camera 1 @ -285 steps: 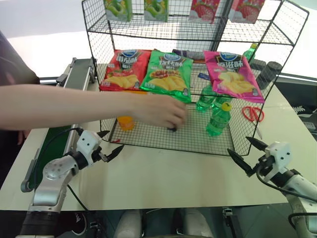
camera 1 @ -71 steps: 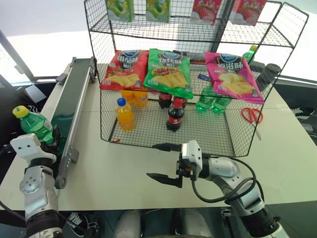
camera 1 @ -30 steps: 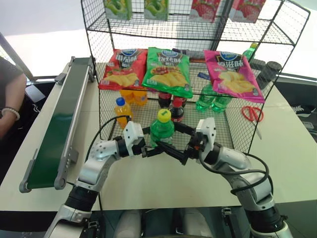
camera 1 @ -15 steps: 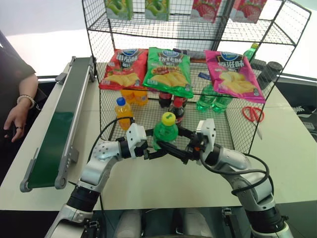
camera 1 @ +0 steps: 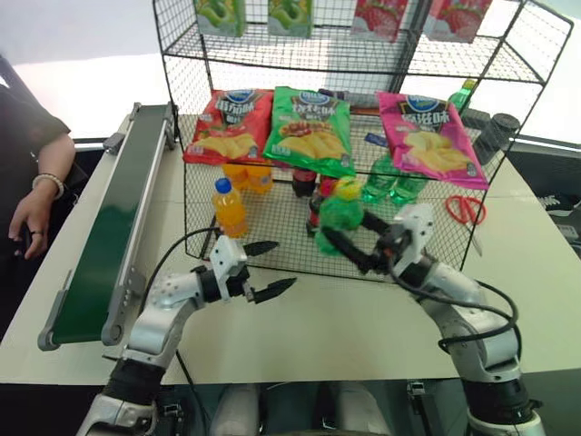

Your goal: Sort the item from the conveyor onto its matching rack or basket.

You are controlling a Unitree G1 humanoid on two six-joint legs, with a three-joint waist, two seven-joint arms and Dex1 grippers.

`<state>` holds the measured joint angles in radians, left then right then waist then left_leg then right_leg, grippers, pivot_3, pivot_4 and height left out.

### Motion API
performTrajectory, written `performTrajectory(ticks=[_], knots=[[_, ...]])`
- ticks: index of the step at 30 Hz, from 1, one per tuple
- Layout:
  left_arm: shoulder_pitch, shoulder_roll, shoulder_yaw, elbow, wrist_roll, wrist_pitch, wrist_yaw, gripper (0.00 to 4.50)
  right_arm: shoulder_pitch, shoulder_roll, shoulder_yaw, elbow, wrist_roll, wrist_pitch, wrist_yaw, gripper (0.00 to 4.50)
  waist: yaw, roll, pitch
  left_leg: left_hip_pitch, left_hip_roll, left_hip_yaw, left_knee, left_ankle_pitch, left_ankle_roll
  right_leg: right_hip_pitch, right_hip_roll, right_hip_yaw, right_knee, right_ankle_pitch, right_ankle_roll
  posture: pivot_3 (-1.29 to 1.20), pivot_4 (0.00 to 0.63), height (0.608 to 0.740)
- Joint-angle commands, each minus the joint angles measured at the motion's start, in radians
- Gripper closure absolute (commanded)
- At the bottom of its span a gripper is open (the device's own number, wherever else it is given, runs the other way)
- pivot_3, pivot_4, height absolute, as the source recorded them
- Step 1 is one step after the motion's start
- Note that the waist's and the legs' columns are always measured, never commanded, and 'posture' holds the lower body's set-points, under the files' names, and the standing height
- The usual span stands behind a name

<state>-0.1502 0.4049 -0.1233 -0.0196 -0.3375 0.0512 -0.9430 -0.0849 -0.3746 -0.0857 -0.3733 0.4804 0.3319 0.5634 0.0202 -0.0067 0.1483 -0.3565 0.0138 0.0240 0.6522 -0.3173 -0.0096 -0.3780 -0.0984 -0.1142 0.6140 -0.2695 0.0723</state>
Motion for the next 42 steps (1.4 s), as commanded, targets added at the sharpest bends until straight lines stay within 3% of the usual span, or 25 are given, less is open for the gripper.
performTrajectory(ticks=[1, 6, 13, 23, 30, 32, 33, 42], knots=[[0.004, -0.007, 0.028, -0.066, -0.003, -0.029, 0.033, 0.11, 0.051, 0.025, -0.083, 0.025, -0.033, -0.097, -0.056, 1.45, 0.002, 0.0, 0.0, 0.0, 0.0, 0.0, 0.0, 0.0, 0.0, 0.0, 0.0, 0.0, 0.0, 0.0, 0.0, 0.0, 0.15, 0.724], [0.0, -0.011, 0.02, -0.105, -0.007, -0.018, 0.047, 0.11, 0.079, 0.091, -0.135, 0.115, -0.084, -0.175, -0.161, 1.45, -0.011, 0.003, 0.001, 0.001, 0.001, 0.001, -0.001, 0.0, 0.0, 0.0, 0.0, 0.001, 0.001, 0.0, 0.0, 0.0, 0.15, 0.724], [-0.004, -0.005, 0.015, -0.145, -0.022, 0.005, 0.024, 0.11, -0.004, 0.12, -0.149, 0.315, -0.166, -0.256, -0.246, 1.45, -0.01, 0.005, 0.001, 0.001, 0.001, 0.001, -0.001, 0.0, 0.0, -0.001, 0.001, 0.002, 0.002, 0.0, 0.0, 0.0, 0.15, 0.724], [-0.003, 0.003, 0.013, -0.156, -0.024, 0.016, 0.013, 0.11, -0.174, 0.118, -0.176, 0.613, -0.181, -0.387, -0.263, 1.45, -0.01, 0.006, 0.002, 0.001, 0.001, 0.002, -0.001, 0.0, 0.0, -0.001, 0.001, 0.002, 0.002, 0.0, 0.0, 0.0, 0.15, 0.724], [0.004, 0.006, 0.011, -0.163, -0.021, 0.019, 0.016, 0.11, -0.208, 0.122, -0.191, 0.681, -0.156, -0.404, -0.244, 1.45, -0.009, 0.006, 0.002, 0.001, 0.001, 0.002, -0.001, 0.0, 0.0, -0.001, 0.001, 0.002, 0.001, 0.0, 0.0, 0.0, 0.15, 0.724], [0.006, 0.005, 0.011, -0.164, -0.02, 0.019, 0.017, 0.0, -0.204, 0.125, -0.192, 0.672, -0.146, -0.397, -0.235, 0.44, -0.009, 0.006, 0.002, 0.001, 0.001, 0.002, -0.001, 0.0, 0.0, -0.001, 0.001, 0.002, 0.001, 0.0, 0.0, 0.0, 0.15, 0.724], [0.005, 0.005, 0.01, -0.164, -0.02, 0.019, 0.017, 0.0, -0.201, 0.124, -0.192, 0.667, -0.145, -0.395, -0.232, 0.16, -0.01, 0.006, 0.002, 0.001, 0.001, 0.002, -0.001, 0.0, 0.0, -0.001, 0.001, 0.002, 0.001, 0.0, 0.0, 0.0, 0.15, 0.724], [0.002, 0.003, 0.009, -0.168, -0.021, 0.036, 0.026, 0.0, -0.102, 0.113, -0.168, 0.486, -0.165, -0.351, -0.254, 0.07, -0.008, 0.007, 0.001, 0.001, 0.001, 0.001, -0.001, 0.0, 0.0, 0.0, 0.0, 0.002, 0.001, 0.0, 0.0, 0.0, 0.15, 0.724]])
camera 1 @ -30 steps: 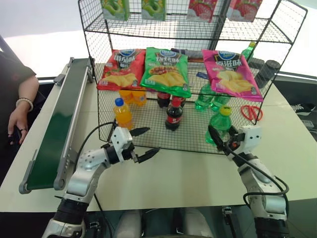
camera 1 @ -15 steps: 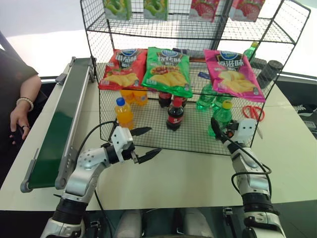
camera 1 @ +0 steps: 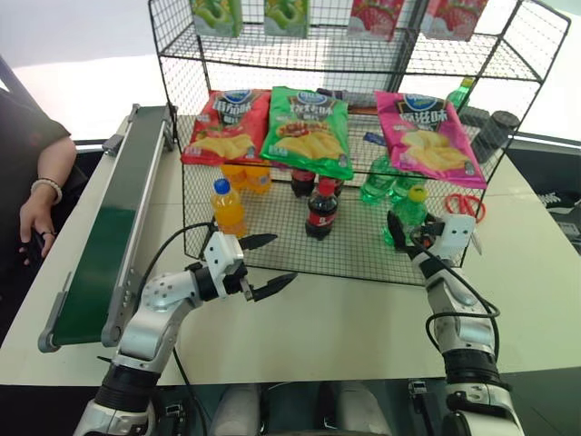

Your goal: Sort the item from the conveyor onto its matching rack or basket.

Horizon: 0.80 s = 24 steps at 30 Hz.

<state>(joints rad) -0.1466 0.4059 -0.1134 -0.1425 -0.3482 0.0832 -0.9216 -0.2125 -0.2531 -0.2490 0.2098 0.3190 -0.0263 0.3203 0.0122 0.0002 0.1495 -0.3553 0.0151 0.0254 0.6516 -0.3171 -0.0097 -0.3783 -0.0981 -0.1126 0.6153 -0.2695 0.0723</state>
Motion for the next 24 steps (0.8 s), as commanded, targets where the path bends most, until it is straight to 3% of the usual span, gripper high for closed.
performTrajectory(ticks=[1, 8, 16, 24], knots=[[-0.002, 0.002, 0.001, -0.045, -0.011, 0.007, 0.007, 0.0, 0.046, -0.011, 0.0, -0.13, -0.012, 0.009, -0.015, 0.07, 0.0, 0.0, 0.0, 0.0, 0.0, 0.0, 0.0, 0.0, 0.0, 0.0, 0.0, 0.0, 0.0, 0.0, 0.0, 0.0, 0.15, 0.724], [-0.005, 0.013, 0.026, -0.021, 0.012, 0.037, 0.06, 0.0, 0.185, -0.034, 0.02, -0.356, -0.032, 0.058, -0.014, 0.07, 0.0, 0.001, 0.0, 0.0, 0.0, 0.0, 0.0, 0.0, 0.0, 0.0, 0.0, 0.0, -0.001, 0.0, 0.0, 0.0, 0.15, 0.724], [0.034, 0.078, 0.103, 0.037, 0.029, 0.02, 0.083, 0.0, 0.384, -0.152, 0.048, -0.589, -0.01, 0.112, 0.128, 0.07, 0.001, 0.001, -0.001, 0.0, 0.0, 0.0, -0.001, 0.0, 0.0, 0.0, 0.0, 0.0, 0.0, 0.0, 0.0, 0.0, 0.15, 0.724], [0.101, 0.145, 0.222, 0.101, 0.032, 0.003, 0.117, 0.0, 0.577, -0.259, -0.094, -0.689, 0.15, 0.124, 0.303, 0.07, 0.003, 0.0, -0.001, 0.0, 0.0, -0.001, 0.0, 0.0, 0.001, 0.0, 0.0, 0.0, -0.001, 0.0, 0.0, 0.0, 0.15, 0.724]])
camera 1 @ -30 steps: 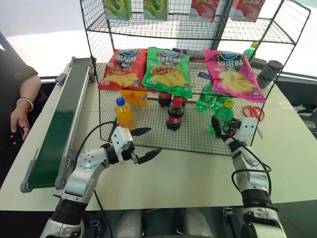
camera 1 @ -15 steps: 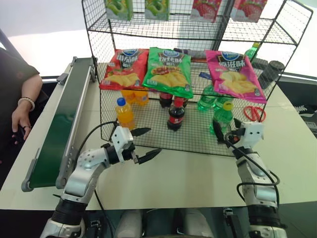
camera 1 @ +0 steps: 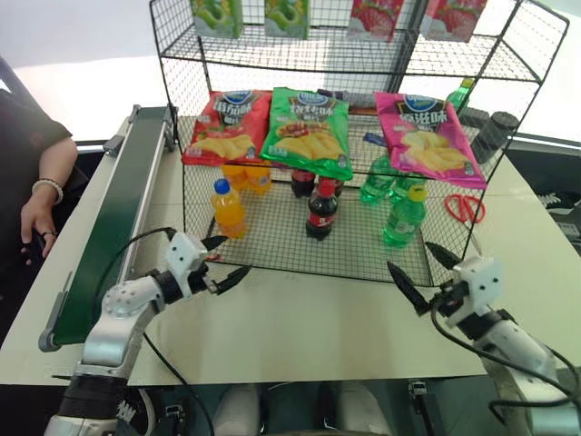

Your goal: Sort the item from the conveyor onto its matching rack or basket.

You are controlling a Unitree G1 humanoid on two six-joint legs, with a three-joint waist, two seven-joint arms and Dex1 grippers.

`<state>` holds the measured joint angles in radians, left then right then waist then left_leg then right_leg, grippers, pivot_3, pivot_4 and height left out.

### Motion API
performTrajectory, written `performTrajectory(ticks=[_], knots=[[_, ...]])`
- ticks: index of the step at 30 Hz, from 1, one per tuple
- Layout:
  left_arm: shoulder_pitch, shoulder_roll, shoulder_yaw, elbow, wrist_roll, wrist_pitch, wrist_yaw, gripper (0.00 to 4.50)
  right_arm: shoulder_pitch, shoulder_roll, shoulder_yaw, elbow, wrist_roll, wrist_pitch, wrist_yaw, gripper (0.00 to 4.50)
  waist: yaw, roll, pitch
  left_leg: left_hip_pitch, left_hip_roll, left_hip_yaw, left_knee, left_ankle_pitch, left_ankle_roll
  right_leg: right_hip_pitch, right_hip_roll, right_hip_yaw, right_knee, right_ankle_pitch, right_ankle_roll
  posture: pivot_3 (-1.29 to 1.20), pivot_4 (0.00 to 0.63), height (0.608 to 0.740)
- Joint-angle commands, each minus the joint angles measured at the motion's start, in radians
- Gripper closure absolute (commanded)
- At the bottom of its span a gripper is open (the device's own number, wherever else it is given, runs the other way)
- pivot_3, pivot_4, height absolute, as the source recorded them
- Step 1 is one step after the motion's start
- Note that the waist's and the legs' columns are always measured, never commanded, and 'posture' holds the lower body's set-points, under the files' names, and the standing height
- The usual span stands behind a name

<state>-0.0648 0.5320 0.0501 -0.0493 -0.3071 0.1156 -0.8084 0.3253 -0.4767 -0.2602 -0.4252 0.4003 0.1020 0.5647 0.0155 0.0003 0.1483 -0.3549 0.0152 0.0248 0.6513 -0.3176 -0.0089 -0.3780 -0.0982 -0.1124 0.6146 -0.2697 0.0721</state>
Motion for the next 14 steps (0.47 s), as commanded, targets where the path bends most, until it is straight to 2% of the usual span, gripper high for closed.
performTrajectory(ticks=[1, 6, 14], knots=[[0.028, 0.024, 0.067, 0.015, -0.008, -0.034, 0.005, 0.0, 0.053, -0.045, -0.1, -0.053, 0.081, -0.004, 0.073, 0.07, 0.0, -0.001, 0.0, 0.0, 0.0, 0.0, 0.0, 0.0, 0.0, 0.0, 0.0, 0.0, 0.0, 0.0, 0.0, 0.0, 0.15, 0.724], [0.085, 0.043, 0.097, 0.036, -0.011, -0.058, -0.012, 0.0, 0.112, -0.084, -0.171, -0.038, 0.124, 0.009, 0.134, 0.07, -0.001, -0.001, 0.0, 0.001, 0.0, 0.0, 0.0, 0.0, 0.0, 0.0, -0.001, 0.0, 0.0, 0.0, 0.0, 0.0, 0.15, 0.724], [0.1, 0.04, 0.104, 0.039, -0.019, -0.058, -0.026, 0.0, 0.111, -0.084, -0.173, -0.037, 0.118, 0.026, 0.147, 0.07, -0.001, -0.001, -0.001, 0.0, 0.001, 0.0, -0.001, 0.0, 0.0, 0.0, -0.001, 0.0, 0.0, 0.0, 0.0, 0.0, 0.15, 0.724]])
